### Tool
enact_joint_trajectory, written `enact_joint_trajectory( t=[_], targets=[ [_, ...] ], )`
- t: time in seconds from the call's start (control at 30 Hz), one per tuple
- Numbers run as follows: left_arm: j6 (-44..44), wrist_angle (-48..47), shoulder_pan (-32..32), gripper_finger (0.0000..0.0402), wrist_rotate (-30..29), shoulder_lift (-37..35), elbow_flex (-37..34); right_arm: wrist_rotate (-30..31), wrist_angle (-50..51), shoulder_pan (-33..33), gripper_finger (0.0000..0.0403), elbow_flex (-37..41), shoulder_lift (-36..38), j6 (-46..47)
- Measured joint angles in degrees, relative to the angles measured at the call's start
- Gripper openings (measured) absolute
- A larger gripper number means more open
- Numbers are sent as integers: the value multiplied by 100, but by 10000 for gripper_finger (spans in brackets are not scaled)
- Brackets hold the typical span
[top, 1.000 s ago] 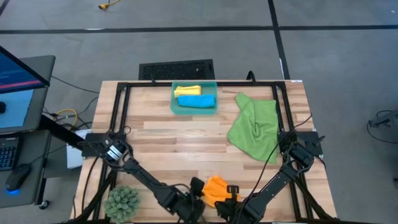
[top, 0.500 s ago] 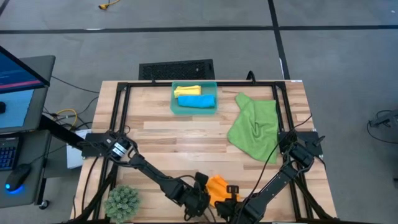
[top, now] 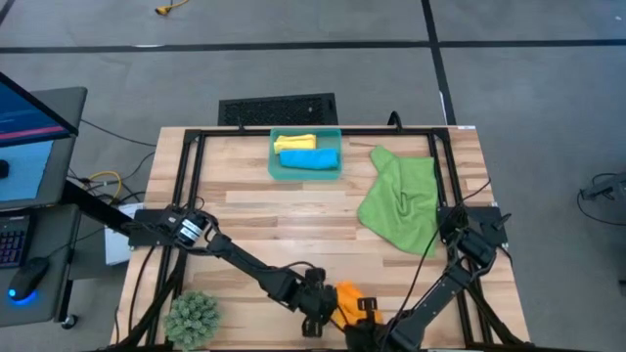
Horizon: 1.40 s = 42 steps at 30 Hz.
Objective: Roll microfiber towels into tight, uniform cylinder then place into a basket
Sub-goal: Roll the orange microfiber towel
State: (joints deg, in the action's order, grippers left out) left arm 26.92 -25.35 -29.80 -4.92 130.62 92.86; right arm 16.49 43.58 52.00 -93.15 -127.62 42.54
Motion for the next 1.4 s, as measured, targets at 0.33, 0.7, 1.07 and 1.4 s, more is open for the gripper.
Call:
enact_joint_trajectory(
  t=[0.33,0.7,1.07,1.4],
  targets=[
    [3027,982,163,17,3592,96,-52,-385,-1364,193,33,-61,-23,396],
    [4777,944,766,15,4721,97,-50,-426,-1599,213,33,-65,-24,654],
    [6292,522,1296,17,4781,97,-39,-368,-1247,89,30,-67,-8,669],
    [6811,282,1356,18,4426,73,-31,-360,-1001,26,42,-76,1,655]
  ],
)
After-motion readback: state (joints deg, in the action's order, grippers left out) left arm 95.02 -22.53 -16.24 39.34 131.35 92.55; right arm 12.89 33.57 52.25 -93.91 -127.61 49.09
